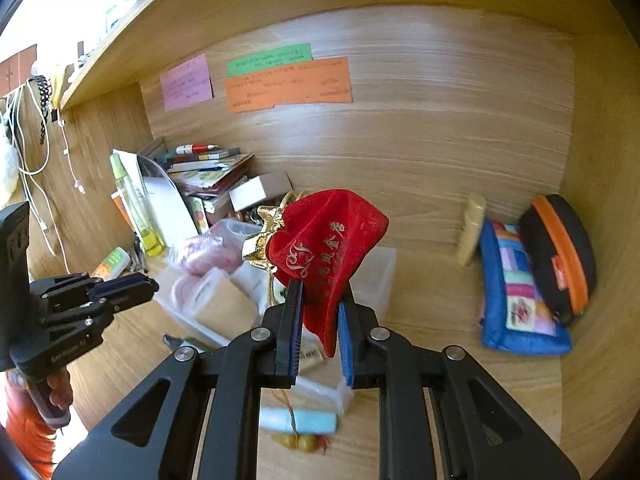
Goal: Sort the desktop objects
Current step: 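Carry the black clip and the red pouch over the clear box, then open both tools, dropping the clip and red pouch into the box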
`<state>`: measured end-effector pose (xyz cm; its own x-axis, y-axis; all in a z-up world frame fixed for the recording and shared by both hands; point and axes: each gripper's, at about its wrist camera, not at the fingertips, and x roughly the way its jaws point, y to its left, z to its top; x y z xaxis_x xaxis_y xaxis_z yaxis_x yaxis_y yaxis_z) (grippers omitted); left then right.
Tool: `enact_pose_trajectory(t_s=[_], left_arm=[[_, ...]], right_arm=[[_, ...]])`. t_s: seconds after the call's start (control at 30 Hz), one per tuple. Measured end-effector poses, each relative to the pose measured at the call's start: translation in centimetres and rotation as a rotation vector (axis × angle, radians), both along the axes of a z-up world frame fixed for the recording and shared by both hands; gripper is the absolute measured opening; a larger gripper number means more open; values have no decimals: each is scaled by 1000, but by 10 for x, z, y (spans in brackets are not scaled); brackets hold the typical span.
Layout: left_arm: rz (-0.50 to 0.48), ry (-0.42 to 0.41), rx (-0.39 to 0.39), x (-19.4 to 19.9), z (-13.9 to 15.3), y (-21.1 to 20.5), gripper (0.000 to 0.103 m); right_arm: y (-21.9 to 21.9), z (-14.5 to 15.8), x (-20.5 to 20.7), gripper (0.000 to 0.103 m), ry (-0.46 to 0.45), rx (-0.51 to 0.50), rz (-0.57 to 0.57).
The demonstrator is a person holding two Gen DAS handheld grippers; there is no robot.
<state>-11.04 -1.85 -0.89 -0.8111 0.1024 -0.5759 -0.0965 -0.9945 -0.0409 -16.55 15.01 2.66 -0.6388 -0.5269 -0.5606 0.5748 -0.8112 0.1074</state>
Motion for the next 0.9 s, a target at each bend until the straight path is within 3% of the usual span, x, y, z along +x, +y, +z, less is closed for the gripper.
enact_pose_trajectory(t_s=[0.4, 0.7, 0.9], left_arm=[[-13, -44, 10, -49, -8, 11, 12], [-19, -75, 4, -79, -17, 22, 12], [-40, -100, 2, -96, -23, 33, 12]], right_arm=[[-36, -30, -43, 14, -123, -41, 22], [-32, -57, -61, 14, -208, -36, 3], [-34, -63, -60, 18, -192, -9, -10]])
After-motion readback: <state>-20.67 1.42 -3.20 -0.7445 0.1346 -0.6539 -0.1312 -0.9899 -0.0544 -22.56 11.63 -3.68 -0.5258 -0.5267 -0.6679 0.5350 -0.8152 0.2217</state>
